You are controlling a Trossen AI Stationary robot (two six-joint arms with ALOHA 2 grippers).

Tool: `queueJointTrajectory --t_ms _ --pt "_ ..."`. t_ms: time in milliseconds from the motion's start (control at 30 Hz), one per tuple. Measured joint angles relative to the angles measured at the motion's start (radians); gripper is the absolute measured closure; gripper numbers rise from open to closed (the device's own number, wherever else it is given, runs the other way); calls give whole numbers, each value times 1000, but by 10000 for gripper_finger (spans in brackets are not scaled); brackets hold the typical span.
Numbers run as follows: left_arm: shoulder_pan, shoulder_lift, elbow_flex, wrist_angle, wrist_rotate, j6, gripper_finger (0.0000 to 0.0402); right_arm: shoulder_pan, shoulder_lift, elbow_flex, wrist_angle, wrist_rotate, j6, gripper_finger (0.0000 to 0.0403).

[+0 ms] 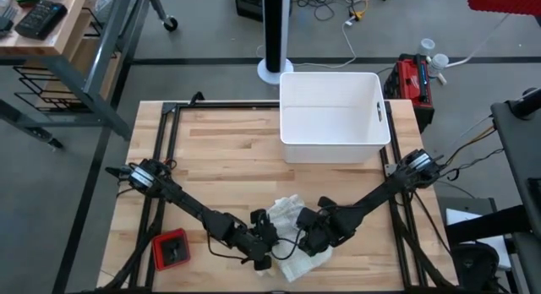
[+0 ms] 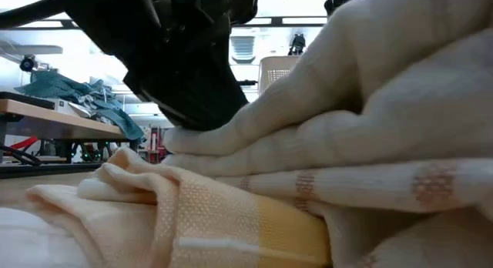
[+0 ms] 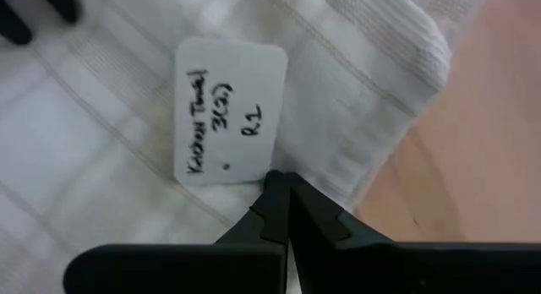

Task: Fold towel
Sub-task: Stack the light brown kitchen towel on top of the yellow kitchen towel

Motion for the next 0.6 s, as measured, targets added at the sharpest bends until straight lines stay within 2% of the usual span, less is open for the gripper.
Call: queueJointTrajectory --t_ms 333,467,600 --pt "-13 -11 16 -30 29 7 326 0 -49 -4 -123 1 41 403" --pt "-29 -34 40 -30 35 48 326 3 -83 -2 -111 36 41 403" --pt "-34 -49 69 -22 25 98 326 0 -98 6 -19 83 -13 403"
